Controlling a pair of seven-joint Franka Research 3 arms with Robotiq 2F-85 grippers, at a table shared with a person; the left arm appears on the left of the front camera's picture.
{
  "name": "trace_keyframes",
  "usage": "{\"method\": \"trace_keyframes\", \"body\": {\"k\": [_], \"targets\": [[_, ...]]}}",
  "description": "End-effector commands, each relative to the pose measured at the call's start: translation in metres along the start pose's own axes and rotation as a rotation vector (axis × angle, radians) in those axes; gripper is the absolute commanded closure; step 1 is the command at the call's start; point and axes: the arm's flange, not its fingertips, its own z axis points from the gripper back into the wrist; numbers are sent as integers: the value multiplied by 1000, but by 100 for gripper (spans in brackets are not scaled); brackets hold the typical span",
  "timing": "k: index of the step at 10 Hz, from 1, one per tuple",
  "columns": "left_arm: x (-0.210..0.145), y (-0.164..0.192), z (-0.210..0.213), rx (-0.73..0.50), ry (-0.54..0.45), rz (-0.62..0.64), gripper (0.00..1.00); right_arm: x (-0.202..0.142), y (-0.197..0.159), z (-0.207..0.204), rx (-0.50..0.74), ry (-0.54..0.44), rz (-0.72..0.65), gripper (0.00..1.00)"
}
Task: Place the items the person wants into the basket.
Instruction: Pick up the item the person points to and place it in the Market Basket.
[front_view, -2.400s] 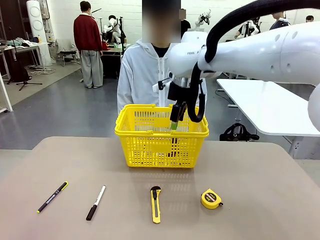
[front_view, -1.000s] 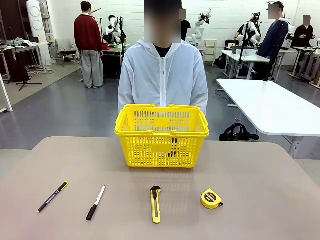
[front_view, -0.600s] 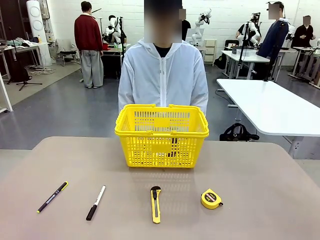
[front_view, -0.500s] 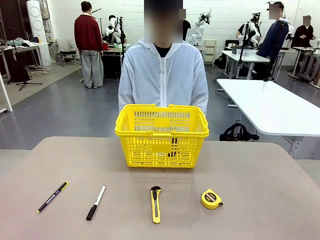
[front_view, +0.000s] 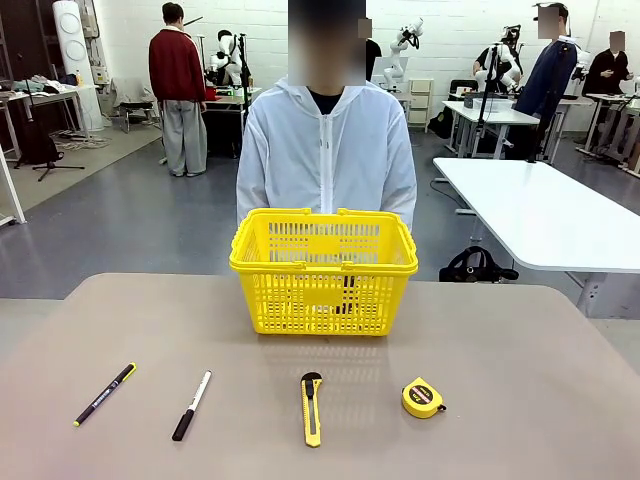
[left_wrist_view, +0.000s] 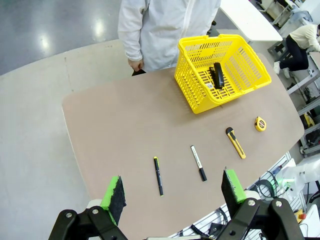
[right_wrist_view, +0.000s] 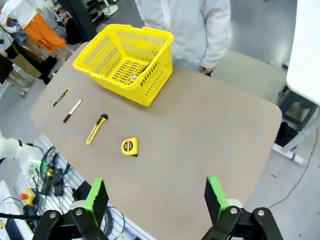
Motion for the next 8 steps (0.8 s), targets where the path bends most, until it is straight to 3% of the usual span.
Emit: {"method": "trace_keyframes", "body": {"k": [1, 8], "targets": [[-1, -1, 0, -9, -1, -1, 0, 3, -1, -2, -5, 2, 1, 0], [-1, -1, 0, -9, -1, -1, 0, 3, -1, -2, -5, 2, 1, 0]]}}
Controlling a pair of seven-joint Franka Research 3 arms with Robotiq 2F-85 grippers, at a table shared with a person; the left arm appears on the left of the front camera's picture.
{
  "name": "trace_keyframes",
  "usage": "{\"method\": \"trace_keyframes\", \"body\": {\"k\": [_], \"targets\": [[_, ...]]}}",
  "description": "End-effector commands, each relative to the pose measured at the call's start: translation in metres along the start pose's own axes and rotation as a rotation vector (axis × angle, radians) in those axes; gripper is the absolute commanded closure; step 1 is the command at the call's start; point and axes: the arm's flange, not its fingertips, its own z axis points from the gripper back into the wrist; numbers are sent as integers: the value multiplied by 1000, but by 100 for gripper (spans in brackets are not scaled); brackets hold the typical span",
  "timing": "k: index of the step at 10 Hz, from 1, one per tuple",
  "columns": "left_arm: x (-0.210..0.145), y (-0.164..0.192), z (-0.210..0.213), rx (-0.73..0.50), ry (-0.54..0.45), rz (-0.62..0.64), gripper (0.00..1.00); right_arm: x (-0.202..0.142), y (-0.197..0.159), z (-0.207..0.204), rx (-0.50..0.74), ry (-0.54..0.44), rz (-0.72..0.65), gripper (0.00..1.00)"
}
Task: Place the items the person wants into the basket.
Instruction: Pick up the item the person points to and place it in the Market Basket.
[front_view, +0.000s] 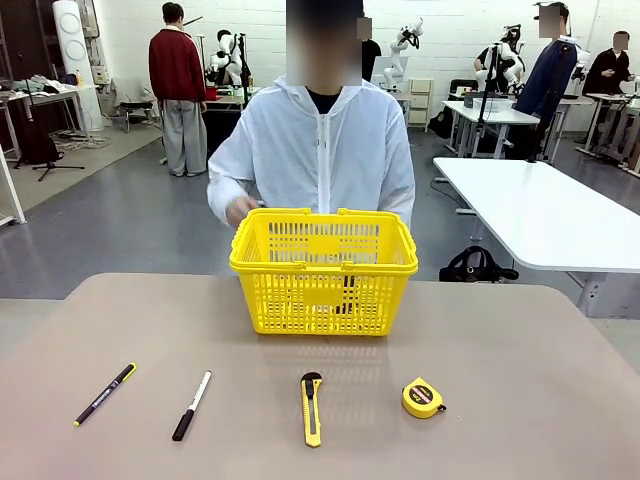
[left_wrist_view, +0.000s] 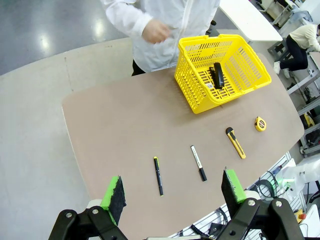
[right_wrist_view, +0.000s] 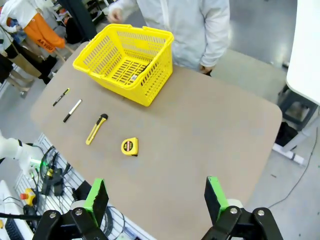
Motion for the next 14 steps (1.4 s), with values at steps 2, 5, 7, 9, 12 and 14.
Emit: {"method": "trace_keyframes", "body": {"k": [2, 5, 7, 9, 12, 14], "targets": [[-1, -1, 0, -9, -1, -1, 0, 3, -1, -1, -5, 0, 1, 0], [-1, -1, 0, -9, -1, -1, 0, 3, -1, -1, -5, 0, 1, 0], [-1, -1, 0, -9, -1, -1, 0, 3, -1, -1, -5, 0, 1, 0], [-1, -1, 0, -9, -1, -1, 0, 3, -1, -1, -5, 0, 1, 0], [7, -36, -73, 37, 232, -53, 0, 3, -1, -1, -5, 0, 1, 0], [1, -65, -158, 129, 440, -94, 0, 3, -1, -1, -5, 0, 1, 0]]}}
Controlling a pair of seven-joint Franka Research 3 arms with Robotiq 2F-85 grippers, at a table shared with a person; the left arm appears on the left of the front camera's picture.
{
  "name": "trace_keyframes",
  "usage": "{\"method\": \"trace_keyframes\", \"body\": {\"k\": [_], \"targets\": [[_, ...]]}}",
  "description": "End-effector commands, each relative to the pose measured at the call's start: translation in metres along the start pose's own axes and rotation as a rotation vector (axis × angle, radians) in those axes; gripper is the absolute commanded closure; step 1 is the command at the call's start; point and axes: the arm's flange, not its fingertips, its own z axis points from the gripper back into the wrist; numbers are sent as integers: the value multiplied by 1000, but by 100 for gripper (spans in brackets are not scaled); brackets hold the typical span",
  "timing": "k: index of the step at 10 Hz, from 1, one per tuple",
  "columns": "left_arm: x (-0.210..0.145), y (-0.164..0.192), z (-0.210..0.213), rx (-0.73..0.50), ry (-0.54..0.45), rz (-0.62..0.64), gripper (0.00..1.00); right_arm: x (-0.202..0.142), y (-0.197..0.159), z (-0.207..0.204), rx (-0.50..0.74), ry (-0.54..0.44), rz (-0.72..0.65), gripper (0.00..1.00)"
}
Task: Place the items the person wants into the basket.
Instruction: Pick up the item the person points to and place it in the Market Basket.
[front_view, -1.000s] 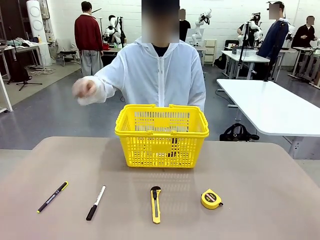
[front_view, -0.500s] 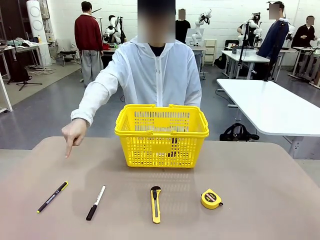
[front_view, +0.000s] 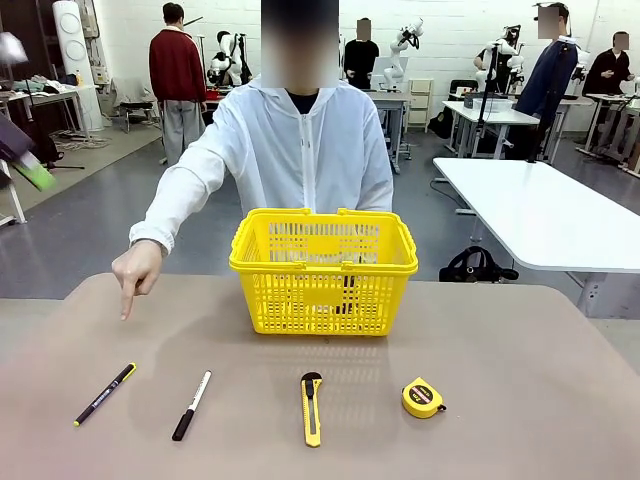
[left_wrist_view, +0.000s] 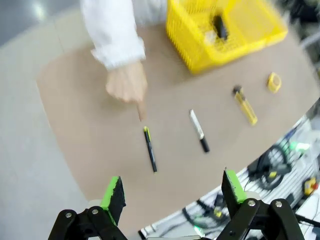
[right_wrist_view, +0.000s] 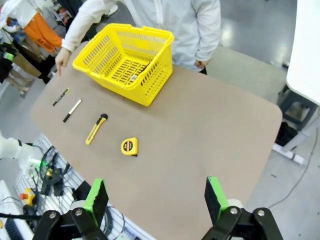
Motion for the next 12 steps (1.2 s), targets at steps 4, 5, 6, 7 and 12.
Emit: {"method": "trace_keyframes", "body": {"k": [4, 5, 6, 7, 12], "targets": [[1, -11, -139, 182, 233, 10, 0, 2, -1, -1, -4, -1, 0, 0], [-10, -6, -161, 174, 253, 19, 0, 2, -1, -1, -4, -1, 0, 0], [-19, -1, -180, 138, 285, 37, 0, 2, -1, -1, -4, -1, 0, 0], [-25, 3, -197, 102, 303, 42, 0, 2, -1, -1, -4, -1, 0, 0], [-52, 15, -263, 164, 379, 57, 0, 2, -1, -1, -4, -1, 0, 0]]}}
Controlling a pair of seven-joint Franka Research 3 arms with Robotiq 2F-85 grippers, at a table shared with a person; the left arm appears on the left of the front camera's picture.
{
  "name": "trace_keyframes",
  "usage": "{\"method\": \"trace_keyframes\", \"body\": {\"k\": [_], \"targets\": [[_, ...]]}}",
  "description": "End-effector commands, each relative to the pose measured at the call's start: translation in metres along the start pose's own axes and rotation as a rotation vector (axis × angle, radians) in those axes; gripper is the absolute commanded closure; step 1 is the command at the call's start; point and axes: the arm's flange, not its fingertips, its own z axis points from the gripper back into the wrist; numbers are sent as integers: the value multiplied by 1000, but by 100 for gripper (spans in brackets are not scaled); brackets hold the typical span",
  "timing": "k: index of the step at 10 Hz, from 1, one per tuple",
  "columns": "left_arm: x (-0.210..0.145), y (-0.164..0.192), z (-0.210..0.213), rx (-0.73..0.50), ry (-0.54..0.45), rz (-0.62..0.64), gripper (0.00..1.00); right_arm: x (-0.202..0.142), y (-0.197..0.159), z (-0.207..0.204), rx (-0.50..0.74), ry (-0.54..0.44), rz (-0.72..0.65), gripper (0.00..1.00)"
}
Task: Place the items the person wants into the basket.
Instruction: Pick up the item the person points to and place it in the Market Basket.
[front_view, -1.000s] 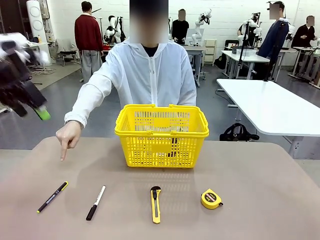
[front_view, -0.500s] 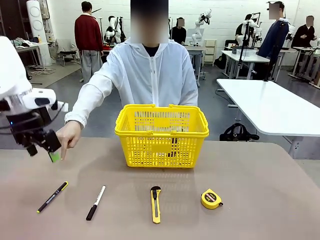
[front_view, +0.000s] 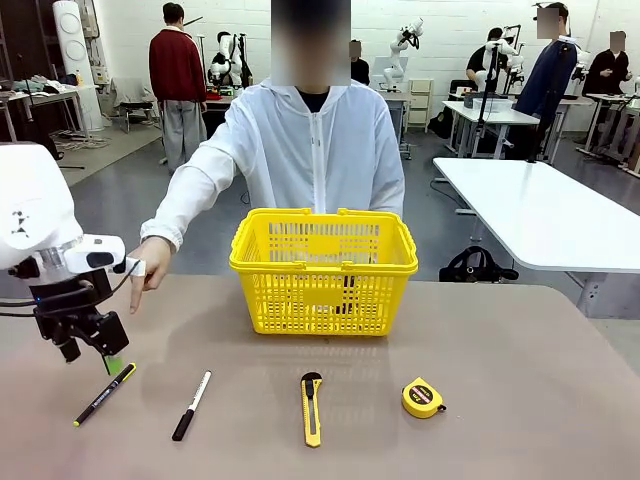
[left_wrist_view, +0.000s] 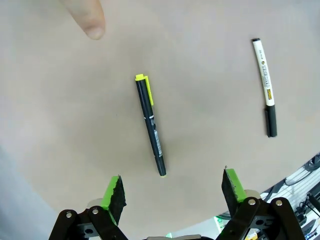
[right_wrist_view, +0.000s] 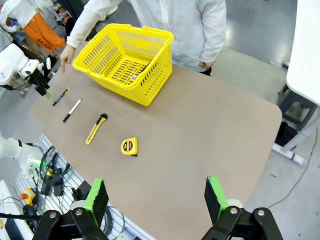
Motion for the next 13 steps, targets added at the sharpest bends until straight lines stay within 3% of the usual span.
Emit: {"method": "trace_keyframes", "body": {"k": [1, 13], "targets": [[5, 1, -15, 74, -51, 34, 0, 1, -1, -1, -4, -2, 1, 0], [0, -3, -67, 163, -49, -85, 0, 1, -1, -1, -4, -2, 1, 0]]}}
